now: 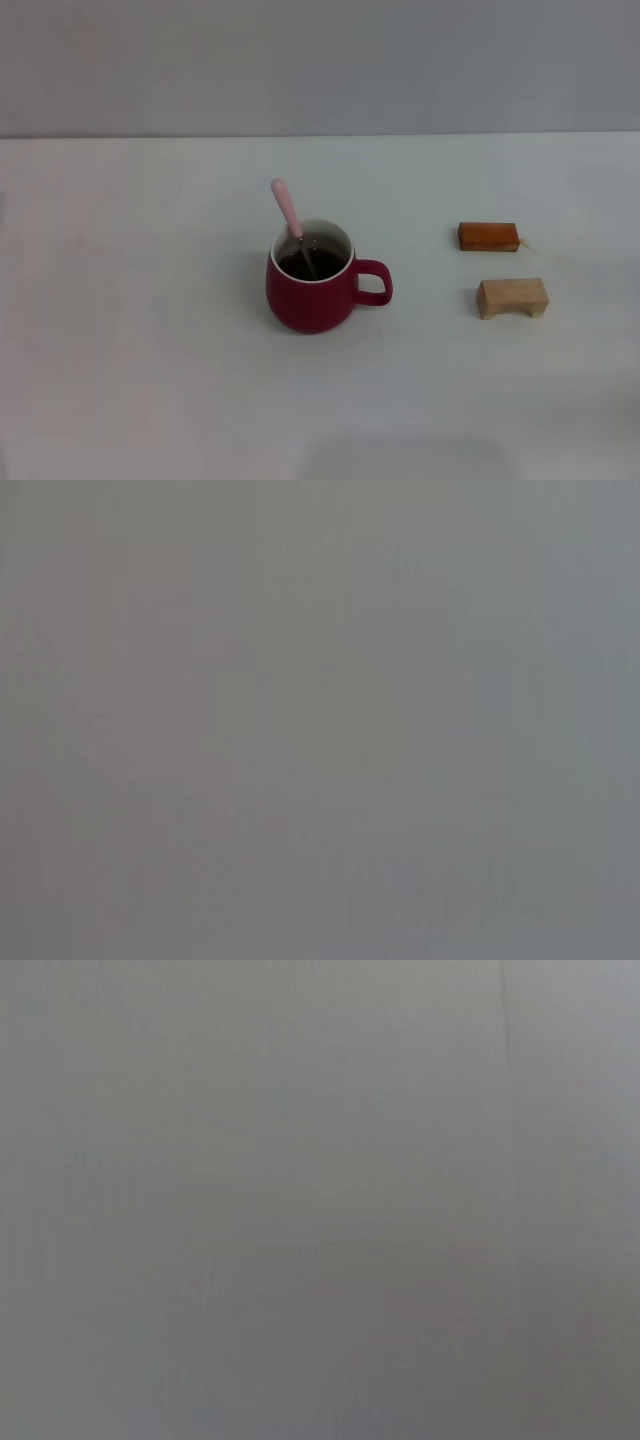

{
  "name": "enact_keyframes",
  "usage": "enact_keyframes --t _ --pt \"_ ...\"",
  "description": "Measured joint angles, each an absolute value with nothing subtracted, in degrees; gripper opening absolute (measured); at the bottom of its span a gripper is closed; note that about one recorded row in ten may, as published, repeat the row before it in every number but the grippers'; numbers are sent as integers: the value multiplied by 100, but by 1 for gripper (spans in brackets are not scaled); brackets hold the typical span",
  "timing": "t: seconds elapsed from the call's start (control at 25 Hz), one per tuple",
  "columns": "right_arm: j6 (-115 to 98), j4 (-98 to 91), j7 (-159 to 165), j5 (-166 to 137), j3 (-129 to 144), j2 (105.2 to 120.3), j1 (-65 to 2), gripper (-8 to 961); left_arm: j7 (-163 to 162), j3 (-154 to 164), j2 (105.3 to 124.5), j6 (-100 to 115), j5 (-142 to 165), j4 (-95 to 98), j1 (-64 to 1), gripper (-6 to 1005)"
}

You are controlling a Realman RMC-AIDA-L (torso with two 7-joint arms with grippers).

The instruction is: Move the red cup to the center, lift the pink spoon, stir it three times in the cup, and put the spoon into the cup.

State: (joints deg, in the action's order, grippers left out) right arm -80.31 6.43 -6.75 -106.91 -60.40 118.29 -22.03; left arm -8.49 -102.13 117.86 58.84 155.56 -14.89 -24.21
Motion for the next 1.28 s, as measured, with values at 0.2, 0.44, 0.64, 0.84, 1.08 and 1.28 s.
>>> enact_keyframes --t 0.2,0.44,0.64,0.84,1.08,1.28 --pt "-7812 531 -652 -10703 -6052 11794 -2311 322 -736 -10177 11793 5879 15561 -1486 -2442 837" --pt "-7752 468 -637 -10705 -6036 11823 -2379 322 -729 -10178 11795 5881 15559 -1488 -2476 838" --pt "-7732 461 -628 -10704 -6061 11826 -2404 322 -729 -10168 11795 5881 15565 -1488 -2487 838" --pt "-7746 458 -626 -10707 -6035 11829 -2407 322 -729 -10168 11795 5905 15564 -1505 -2476 838" --pt "-7715 421 -609 -11229 -5758 11756 -2350 322 -732 -10169 11795 6009 15568 -1528 -2452 838" --pt "-7975 422 -597 -11241 -5785 11772 -2283 322 -737 -10169 11795 6029 15585 -1542 -2444 838"
